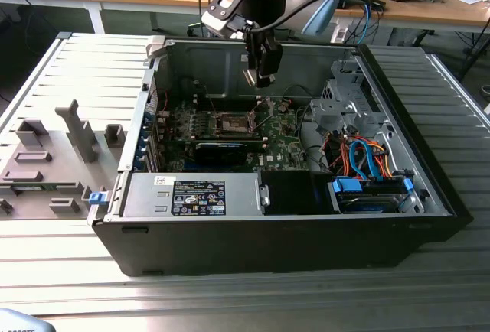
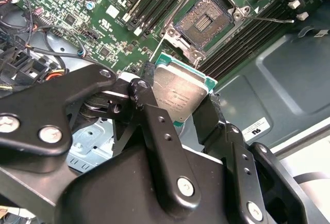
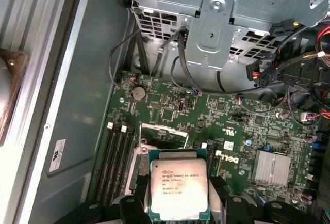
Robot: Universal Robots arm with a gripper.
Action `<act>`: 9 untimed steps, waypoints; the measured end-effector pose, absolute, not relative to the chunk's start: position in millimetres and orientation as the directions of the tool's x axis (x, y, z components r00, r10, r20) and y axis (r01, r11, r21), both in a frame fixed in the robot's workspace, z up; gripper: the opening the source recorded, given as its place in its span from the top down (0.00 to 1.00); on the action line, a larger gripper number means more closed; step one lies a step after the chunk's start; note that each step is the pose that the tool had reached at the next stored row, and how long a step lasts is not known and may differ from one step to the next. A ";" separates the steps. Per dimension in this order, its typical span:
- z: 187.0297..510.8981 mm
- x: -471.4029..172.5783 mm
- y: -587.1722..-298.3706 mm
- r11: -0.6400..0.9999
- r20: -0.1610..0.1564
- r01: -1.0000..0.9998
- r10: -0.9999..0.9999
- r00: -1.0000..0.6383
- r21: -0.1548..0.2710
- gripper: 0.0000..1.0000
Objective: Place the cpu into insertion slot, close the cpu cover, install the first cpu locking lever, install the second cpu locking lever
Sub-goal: 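Place the cpu into insertion slot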
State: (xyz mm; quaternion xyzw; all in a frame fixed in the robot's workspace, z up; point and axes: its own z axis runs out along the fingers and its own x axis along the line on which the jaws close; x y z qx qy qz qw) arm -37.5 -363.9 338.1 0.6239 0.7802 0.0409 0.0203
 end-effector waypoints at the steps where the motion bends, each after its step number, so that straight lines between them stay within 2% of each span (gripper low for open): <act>1: 338.1 -37.4 -363.9 0.216 0.019 0.972 0.976 -0.219 0.089 0.45; 9: 338.0 -37.4 -363.9 0.202 0.019 0.975 0.979 -0.204 0.089 0.45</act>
